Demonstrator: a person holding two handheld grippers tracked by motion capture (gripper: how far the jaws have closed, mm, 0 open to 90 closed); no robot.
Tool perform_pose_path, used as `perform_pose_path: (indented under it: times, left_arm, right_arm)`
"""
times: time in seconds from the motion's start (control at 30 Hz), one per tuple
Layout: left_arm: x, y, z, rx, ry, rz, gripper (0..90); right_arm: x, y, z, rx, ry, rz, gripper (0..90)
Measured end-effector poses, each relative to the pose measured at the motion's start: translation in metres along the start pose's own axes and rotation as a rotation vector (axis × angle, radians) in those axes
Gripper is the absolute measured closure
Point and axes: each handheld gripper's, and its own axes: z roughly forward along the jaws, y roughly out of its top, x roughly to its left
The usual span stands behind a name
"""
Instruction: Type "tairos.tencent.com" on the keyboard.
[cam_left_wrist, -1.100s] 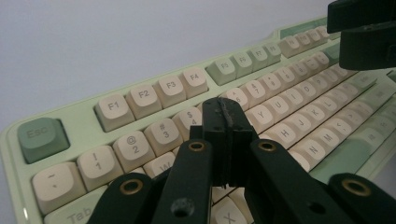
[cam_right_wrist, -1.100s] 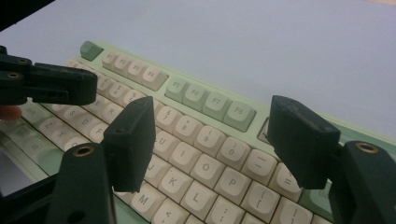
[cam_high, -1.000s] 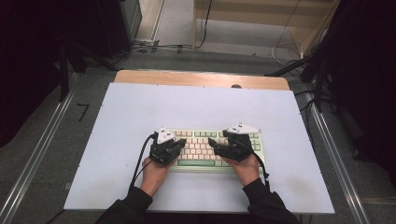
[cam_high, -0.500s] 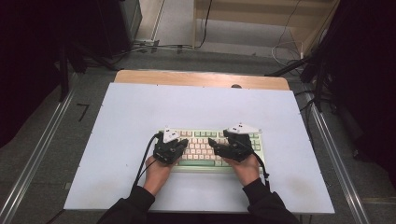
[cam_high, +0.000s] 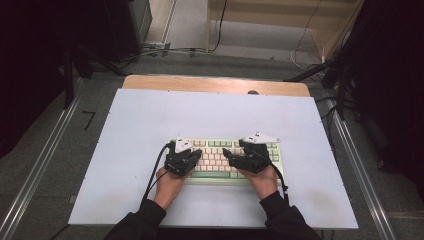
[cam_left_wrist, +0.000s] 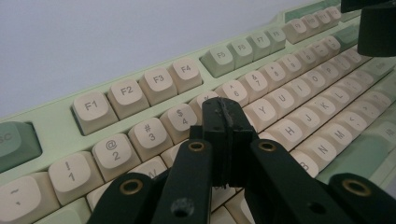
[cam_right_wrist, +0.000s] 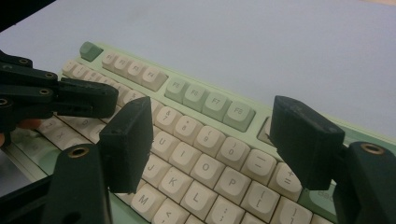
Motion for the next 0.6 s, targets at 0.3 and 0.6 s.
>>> perform_pose_path:
  times: [0.3, 0.6]
  left_arm:
    - [-0.0002, 0.0, 0.0001, 0.002, -0.002, 0.002, 90.0]
    - [0.0003, -0.0008, 0.0014, 0.013, -0.007, -0.012, 90.0]
  right_arm:
    - [0.0002, -0.0002, 0.0004, 0.001, -0.001, -0.005, 28.8]
    - [0.0001, -0.0006, 0.0008, 0.003, -0.002, -0.006, 28.8]
